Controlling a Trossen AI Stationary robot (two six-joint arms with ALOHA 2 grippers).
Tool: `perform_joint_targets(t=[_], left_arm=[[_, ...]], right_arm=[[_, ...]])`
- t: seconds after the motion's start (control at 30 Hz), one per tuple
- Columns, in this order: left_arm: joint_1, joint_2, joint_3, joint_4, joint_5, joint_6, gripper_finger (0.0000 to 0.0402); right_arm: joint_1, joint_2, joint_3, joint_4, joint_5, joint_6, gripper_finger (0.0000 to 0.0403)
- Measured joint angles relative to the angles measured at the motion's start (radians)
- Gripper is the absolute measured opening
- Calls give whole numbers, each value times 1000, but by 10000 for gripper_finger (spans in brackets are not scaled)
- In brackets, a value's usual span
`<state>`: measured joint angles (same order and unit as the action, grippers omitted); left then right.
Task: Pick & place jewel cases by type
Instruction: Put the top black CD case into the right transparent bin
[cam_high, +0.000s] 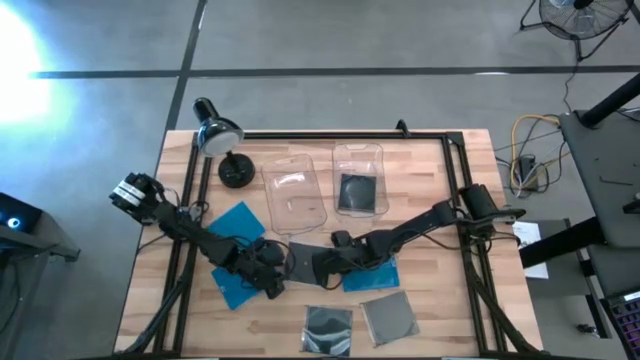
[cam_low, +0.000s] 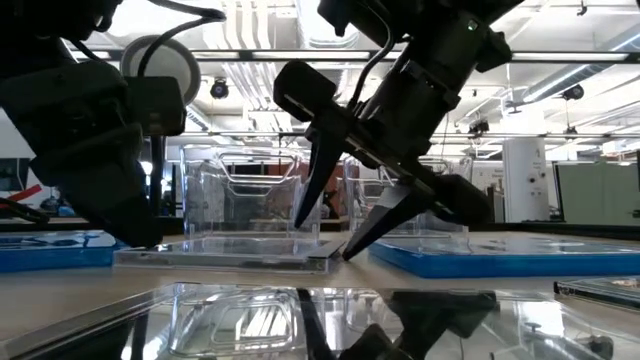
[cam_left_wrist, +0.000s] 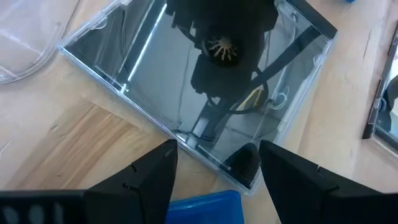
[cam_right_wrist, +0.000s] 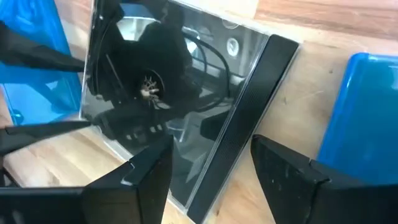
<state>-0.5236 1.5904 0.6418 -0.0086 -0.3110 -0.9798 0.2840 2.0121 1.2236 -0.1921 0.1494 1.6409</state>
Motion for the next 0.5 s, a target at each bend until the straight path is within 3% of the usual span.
perform_joint_targets(t=[0.27,0.5], left_arm=[[-1,-6,-1,-27,31,69,213],[-1,-5,-1,-24,39,73,214]], right_arm=[[-13,18,-11,114,-10,-118,210],[-16,-77,-1,76,95,-315,210]])
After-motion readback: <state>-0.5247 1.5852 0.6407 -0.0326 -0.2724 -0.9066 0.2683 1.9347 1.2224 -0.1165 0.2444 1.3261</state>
